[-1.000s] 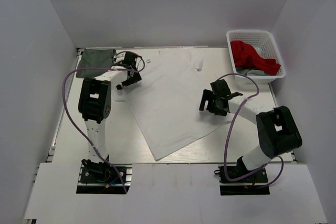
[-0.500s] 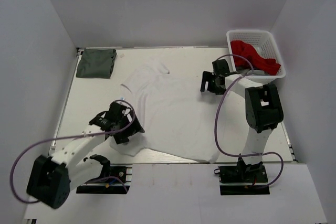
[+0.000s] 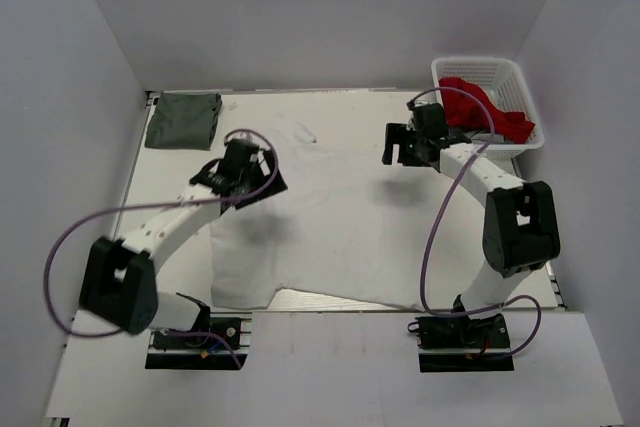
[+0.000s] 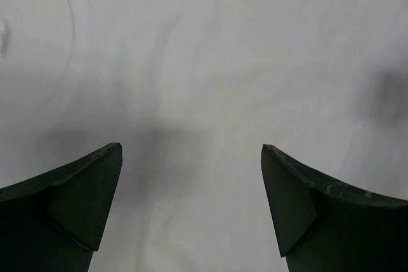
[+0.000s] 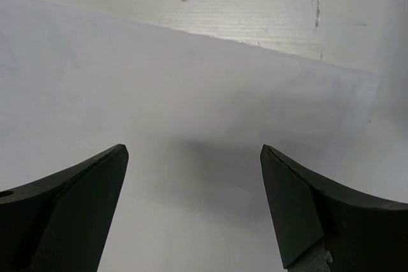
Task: Fold and stack the t-shirts
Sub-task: Flatten out the tshirt, then grap the side of the flattened tshirt closest away from the robot with both arms
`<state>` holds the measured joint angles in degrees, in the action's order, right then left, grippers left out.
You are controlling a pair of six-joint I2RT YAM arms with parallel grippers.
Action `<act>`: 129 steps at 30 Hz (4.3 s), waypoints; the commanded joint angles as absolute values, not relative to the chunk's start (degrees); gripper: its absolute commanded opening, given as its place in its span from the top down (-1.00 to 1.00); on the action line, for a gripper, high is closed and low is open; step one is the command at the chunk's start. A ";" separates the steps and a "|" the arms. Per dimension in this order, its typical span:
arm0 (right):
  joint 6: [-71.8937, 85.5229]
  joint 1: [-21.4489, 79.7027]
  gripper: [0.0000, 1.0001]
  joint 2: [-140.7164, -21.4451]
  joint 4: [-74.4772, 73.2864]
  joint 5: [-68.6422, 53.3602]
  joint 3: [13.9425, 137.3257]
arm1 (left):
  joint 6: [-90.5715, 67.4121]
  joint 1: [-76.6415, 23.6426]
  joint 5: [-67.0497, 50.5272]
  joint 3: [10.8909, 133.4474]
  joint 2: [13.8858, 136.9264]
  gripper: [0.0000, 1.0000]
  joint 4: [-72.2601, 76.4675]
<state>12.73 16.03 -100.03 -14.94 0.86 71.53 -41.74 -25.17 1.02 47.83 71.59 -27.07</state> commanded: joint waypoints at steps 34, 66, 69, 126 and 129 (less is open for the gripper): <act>9.94 12.74 -0.81 -127.28 -19.17 2.38 108.11 | -28.66 -10.46 10.37 104.22 124.82 -1.00 -26.01; 25.23 14.33 -0.81 -77.43 -3.51 1.67 50.10 | -55.10 -16.08 -5.82 23.55 48.23 -1.00 -43.42; 25.22 14.41 -0.81 -77.34 -3.08 2.20 50.10 | -56.33 -16.69 -4.14 23.03 48.78 -1.00 -43.42; 36.92 14.15 0.70 -77.00 -23.03 3.69 36.30 | -42.64 -18.28 -13.88 36.54 47.19 1.00 -44.21; 36.30 14.15 0.97 -76.91 -23.90 3.25 37.87 | -41.31 -18.28 -14.50 39.45 49.91 1.00 -44.82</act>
